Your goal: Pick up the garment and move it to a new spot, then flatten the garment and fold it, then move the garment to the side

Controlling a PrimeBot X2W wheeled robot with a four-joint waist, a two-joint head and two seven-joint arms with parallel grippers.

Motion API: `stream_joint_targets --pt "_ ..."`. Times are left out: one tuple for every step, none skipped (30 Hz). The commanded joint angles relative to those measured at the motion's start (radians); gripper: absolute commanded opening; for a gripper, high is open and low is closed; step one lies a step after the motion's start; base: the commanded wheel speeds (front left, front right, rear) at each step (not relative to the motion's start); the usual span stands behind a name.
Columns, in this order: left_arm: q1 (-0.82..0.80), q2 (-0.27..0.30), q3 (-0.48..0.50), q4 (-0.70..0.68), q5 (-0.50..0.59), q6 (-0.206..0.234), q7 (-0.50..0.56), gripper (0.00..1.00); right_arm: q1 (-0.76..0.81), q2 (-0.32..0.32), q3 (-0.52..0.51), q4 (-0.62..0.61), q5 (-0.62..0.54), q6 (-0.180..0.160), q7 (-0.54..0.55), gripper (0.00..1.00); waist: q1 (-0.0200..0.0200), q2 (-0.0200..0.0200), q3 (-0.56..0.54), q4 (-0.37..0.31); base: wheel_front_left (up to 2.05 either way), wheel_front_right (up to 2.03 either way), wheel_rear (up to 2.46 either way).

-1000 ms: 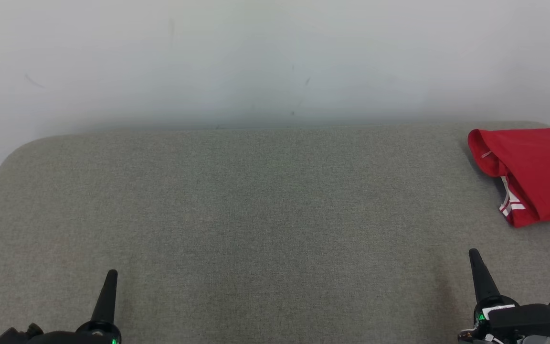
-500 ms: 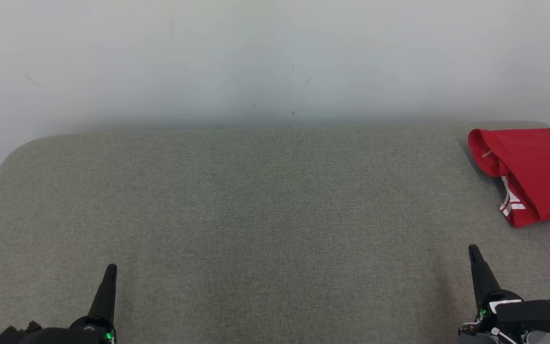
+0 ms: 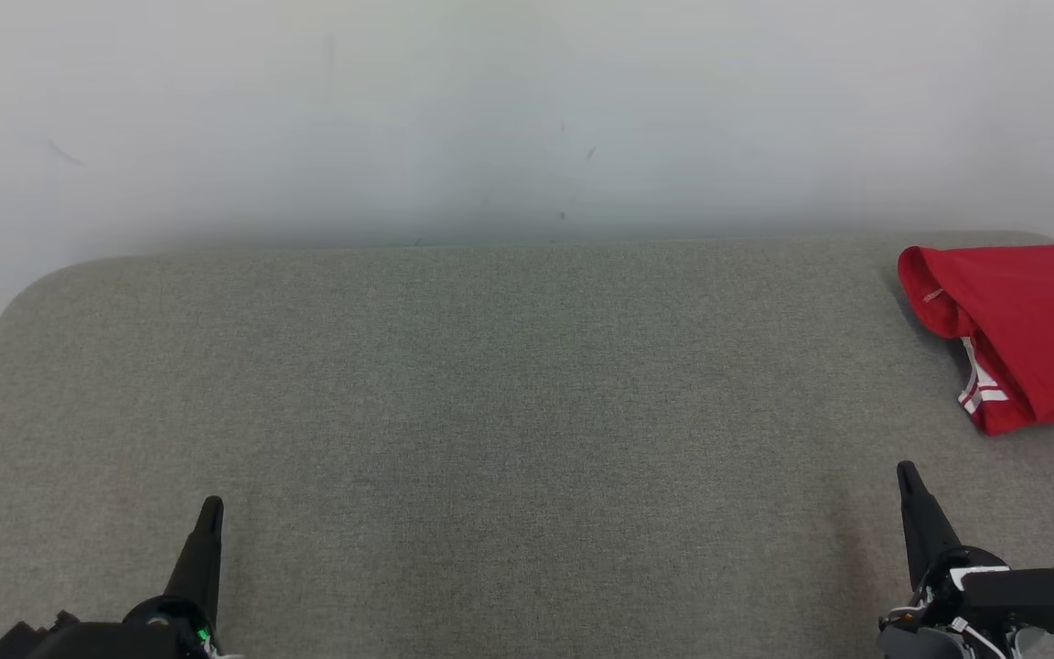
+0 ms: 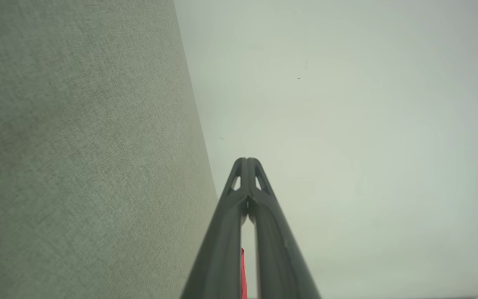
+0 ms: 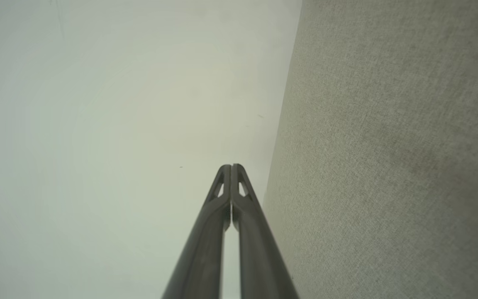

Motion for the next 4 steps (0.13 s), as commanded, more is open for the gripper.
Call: stream_joint_targets --pt "-0.016 0.0 0.004 0.001 -0.018 -0.008 0.005 0.0 -0.009 0.003 -0.003 0.0 0.019 -0.002 0.009 0.0 0.0 -0.0001 0.0 0.0 0.0 0.0 0.0" --pt "-0.017 0.0 0.005 0.002 -0.026 -0.008 0.007 0.0 -0.009 0.003 -0.004 0.001 0.026 -0.002 0.009 0.0 0.0 -0.0001 0.0 0.0 0.0 0.0 0.0" --pt "-0.017 0.0 0.005 0.003 -0.033 -0.008 0.009 0.0 -0.01 0.003 -0.005 0.002 0.032 -0.002 0.01 0.0 0.0 -0.0001 0.0 0.0 0.0 0.0 0.0" --pt "-0.017 0.0 0.005 0.003 -0.033 -0.008 0.009 0.0 -0.01 0.003 -0.005 0.002 0.032 -0.002 0.01 0.0 0.0 -0.0001 0.0 0.0 0.0 0.0 0.0"
